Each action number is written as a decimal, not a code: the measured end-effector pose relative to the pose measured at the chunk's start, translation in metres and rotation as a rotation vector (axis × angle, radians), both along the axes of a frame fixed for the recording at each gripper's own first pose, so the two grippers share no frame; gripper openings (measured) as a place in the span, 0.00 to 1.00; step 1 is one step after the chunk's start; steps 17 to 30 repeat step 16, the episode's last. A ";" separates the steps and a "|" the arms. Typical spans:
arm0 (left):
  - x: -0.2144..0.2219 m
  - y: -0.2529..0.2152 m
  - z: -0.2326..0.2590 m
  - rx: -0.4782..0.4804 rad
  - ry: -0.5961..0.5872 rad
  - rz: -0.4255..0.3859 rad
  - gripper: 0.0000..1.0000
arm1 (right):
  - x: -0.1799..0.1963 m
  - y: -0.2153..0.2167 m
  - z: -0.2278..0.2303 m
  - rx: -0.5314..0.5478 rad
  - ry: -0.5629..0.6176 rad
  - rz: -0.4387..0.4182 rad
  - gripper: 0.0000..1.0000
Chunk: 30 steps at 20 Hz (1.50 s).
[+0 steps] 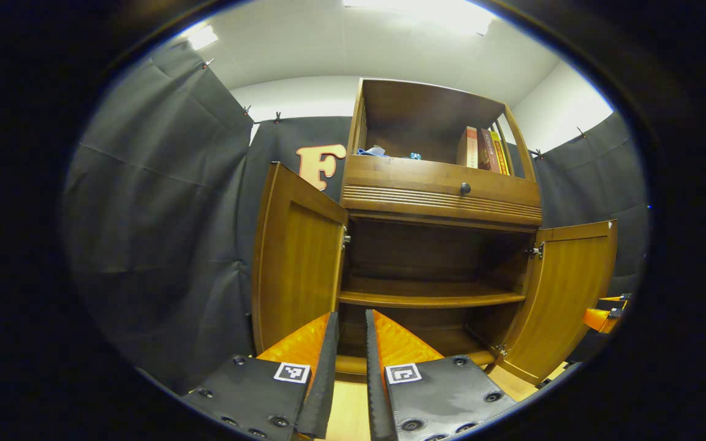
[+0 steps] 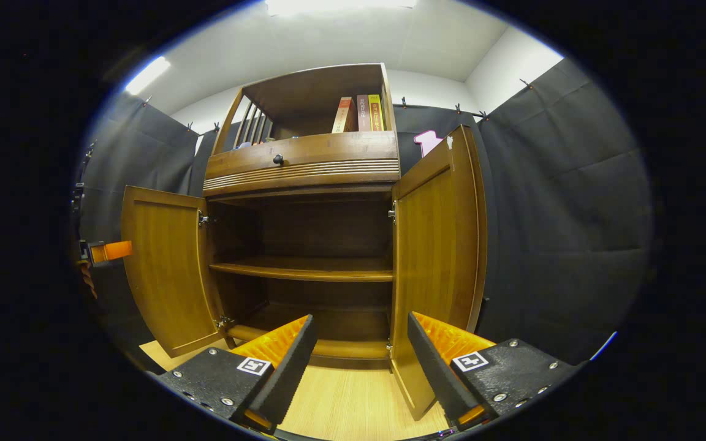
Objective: Open the right door of the double-door shoe cabinet with the right hand, and open the left door with the left hand.
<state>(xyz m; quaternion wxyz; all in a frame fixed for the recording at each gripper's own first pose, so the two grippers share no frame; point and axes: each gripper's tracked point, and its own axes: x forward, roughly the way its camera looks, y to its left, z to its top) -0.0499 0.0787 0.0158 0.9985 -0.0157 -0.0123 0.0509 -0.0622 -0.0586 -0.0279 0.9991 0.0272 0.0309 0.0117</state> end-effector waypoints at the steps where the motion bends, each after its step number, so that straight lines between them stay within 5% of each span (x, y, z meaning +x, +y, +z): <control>1: 0.002 -0.002 -0.003 0.008 0.006 -0.001 0.29 | 0.000 0.000 -0.001 0.000 0.001 -0.001 1.00; 3: 0.005 -0.003 -0.009 0.038 0.024 0.000 0.24 | -0.001 -0.003 -0.001 -0.005 -0.002 -0.007 1.00; 7: 0.007 -0.012 -0.011 0.080 0.019 0.004 0.95 | 0.000 -0.009 -0.005 -0.005 0.008 -0.016 0.92; 12: 0.008 -0.013 -0.010 0.095 0.020 0.011 0.95 | 0.001 -0.016 -0.004 0.014 0.003 -0.027 0.92; 13: 0.009 -0.012 -0.009 0.092 0.018 0.010 0.95 | 0.000 -0.017 -0.003 0.017 0.000 -0.029 1.00; 30: 0.009 -0.012 -0.010 0.092 0.023 0.009 0.95 | 0.000 -0.018 -0.004 0.022 0.001 -0.030 1.00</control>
